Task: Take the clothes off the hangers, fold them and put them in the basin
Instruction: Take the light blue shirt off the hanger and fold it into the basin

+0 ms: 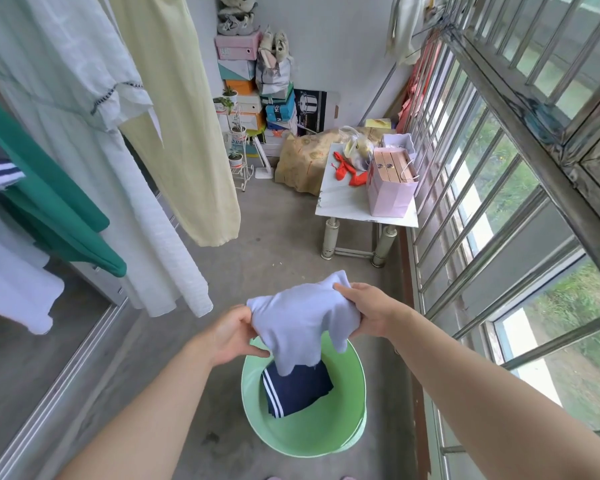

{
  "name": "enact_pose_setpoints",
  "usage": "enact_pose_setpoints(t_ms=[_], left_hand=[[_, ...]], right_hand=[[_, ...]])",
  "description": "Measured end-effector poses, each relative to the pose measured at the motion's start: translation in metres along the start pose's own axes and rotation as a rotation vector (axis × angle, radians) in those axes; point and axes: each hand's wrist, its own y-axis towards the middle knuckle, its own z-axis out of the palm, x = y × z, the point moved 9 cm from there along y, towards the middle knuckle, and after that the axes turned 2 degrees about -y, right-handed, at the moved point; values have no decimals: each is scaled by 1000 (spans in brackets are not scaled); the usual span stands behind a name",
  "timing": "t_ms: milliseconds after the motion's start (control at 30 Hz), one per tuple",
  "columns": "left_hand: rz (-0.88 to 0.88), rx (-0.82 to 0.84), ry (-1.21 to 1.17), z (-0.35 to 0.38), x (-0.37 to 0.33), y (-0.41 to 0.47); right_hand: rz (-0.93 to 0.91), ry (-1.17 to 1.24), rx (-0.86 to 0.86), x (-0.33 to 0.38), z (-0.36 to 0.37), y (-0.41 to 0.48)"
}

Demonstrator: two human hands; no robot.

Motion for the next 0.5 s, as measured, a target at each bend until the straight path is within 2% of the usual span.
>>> enact_pose_setpoints(t_ms=[67, 167, 300, 333, 433, 500], left_hand=[[5, 1, 13, 0, 1, 0], [-35, 40, -110, 7, 12, 1], [-162, 137, -220, 23, 24, 2], [-193, 103, -208, 25, 25, 1], [-239, -154, -127, 13, 27, 3], [-275, -208, -67, 10, 31, 6]], right_hand=[[31, 26, 35, -2, 1, 0], [83, 31, 112, -8, 8, 2], [168, -11, 33, -15, 1, 9], [180, -56, -14, -15, -3, 9], [222, -145, -86, -20, -8, 5], [261, -150, -89, -28, -8, 5]])
